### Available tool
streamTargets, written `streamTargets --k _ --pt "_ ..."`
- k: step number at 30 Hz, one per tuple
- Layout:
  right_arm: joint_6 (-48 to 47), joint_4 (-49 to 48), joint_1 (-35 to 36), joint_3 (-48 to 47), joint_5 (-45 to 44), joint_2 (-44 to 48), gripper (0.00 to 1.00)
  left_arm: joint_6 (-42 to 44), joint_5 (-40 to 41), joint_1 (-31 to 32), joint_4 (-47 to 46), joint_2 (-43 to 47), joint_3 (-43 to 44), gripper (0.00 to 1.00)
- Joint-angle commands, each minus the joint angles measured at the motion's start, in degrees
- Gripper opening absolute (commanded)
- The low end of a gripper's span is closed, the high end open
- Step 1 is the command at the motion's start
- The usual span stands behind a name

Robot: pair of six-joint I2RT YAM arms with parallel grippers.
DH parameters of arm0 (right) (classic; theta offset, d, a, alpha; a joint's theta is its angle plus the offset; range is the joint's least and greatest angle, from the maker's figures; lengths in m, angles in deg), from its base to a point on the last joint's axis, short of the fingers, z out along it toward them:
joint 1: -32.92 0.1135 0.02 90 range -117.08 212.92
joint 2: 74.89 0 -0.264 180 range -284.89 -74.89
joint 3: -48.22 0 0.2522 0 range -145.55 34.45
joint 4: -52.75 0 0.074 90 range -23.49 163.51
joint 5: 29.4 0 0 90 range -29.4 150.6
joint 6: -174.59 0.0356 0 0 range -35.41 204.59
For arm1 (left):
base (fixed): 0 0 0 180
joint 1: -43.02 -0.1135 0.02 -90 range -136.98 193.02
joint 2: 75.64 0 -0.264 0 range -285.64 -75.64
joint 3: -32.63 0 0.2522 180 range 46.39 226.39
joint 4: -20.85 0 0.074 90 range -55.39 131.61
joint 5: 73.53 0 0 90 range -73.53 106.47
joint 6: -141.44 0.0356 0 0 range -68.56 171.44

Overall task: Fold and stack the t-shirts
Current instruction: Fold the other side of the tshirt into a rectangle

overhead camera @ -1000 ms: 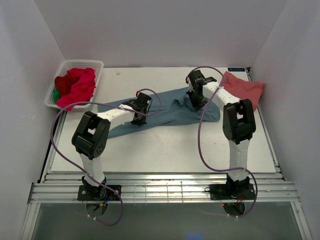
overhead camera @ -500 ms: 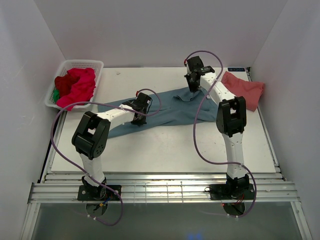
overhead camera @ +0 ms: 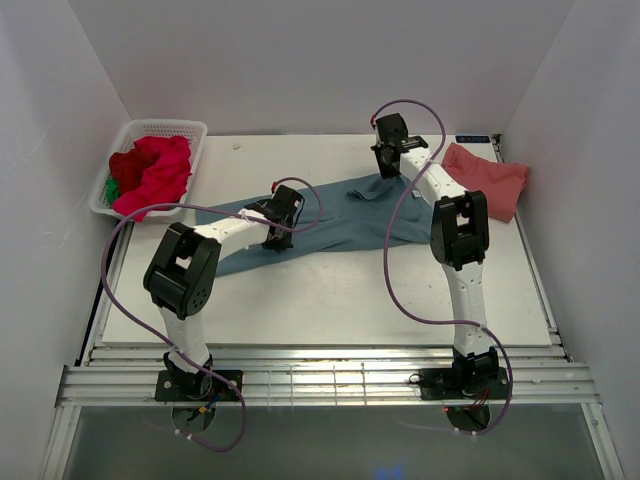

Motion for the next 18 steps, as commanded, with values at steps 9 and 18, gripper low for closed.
streamTargets --k 9,18 --pt "1.26 -8.50 -0.24 -2.34 -0.07 2.37 0.08 -0.69 1.59 -0.31 1.57 -0.69 -1.73 0.00" --pt "1.26 -7.89 -0.94 -2.86 -1.47 -0.79 0.08 -1.48 1.15 -0.31 1.66 -0.25 -2.70 0.00"
